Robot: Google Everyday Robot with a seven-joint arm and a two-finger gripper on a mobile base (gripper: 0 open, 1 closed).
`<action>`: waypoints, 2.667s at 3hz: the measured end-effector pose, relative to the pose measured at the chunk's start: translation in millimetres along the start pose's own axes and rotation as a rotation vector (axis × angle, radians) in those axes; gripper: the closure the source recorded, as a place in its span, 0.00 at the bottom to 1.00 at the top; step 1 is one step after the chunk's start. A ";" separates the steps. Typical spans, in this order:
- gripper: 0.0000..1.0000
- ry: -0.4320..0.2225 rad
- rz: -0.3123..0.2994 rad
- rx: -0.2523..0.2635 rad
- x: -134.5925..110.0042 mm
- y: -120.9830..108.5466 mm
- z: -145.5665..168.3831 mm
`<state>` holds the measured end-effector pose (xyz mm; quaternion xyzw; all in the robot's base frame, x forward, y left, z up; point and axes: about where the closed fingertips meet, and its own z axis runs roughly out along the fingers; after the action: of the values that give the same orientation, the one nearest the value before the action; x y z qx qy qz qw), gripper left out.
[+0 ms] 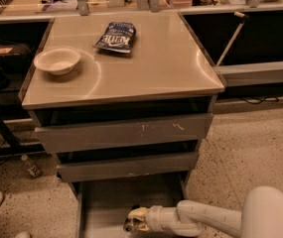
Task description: Place redbull can into bottom drawer
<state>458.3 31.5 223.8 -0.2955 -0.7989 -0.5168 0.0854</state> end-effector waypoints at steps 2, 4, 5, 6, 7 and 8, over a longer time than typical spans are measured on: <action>1.00 -0.065 0.028 0.013 -33.8 -19.7 1.2; 1.00 -0.116 0.044 0.070 -60.3 -35.4 7.7; 1.00 -0.135 0.054 0.091 -67.6 -45.4 10.8; 1.00 -0.148 0.062 0.107 -71.6 -55.4 12.9; 1.00 -0.146 0.070 0.117 -73.6 -64.5 16.0; 0.81 -0.146 0.070 0.117 -73.6 -64.5 16.0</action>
Offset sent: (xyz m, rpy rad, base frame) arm 0.0315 -0.0318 -0.0441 -0.0792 0.0052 -0.0870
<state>484.5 -1.5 134.0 -0.3546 -0.8211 -0.4429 0.0621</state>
